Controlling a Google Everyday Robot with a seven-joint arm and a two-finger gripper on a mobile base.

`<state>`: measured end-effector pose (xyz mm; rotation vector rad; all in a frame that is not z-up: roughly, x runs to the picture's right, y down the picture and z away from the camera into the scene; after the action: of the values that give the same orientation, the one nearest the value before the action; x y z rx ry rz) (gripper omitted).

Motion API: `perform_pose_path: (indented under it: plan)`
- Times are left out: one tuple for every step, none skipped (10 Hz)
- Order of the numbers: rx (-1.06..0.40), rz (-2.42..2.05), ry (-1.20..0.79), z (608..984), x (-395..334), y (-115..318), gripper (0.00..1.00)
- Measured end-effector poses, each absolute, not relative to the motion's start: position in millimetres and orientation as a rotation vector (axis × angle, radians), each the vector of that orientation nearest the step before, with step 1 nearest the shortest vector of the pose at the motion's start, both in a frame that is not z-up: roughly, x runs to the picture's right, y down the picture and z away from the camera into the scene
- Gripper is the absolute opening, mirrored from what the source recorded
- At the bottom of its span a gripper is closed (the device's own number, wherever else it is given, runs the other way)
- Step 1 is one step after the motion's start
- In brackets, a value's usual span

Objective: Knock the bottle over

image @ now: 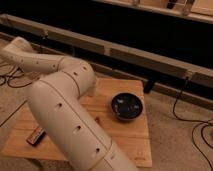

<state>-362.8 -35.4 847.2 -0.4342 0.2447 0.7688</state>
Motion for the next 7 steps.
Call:
perform_pose_path:
  plan:
    - [-0.460,0.752,0.278,836,-356,-22,0.65]
    - [-0.494,0.733,0.310,821,-350,-6,0.65]
    - [-0.518,0.723,0.323,810,-348,3,0.65]
    - [-0.535,0.720,0.331,799,-346,10,0.65]
    - [-0.537,0.725,0.334,794,-343,11,0.65]
    - [-0.536,0.743,0.337,789,-339,10,0.65]
    - [-0.535,0.759,0.333,789,-337,9,0.65]
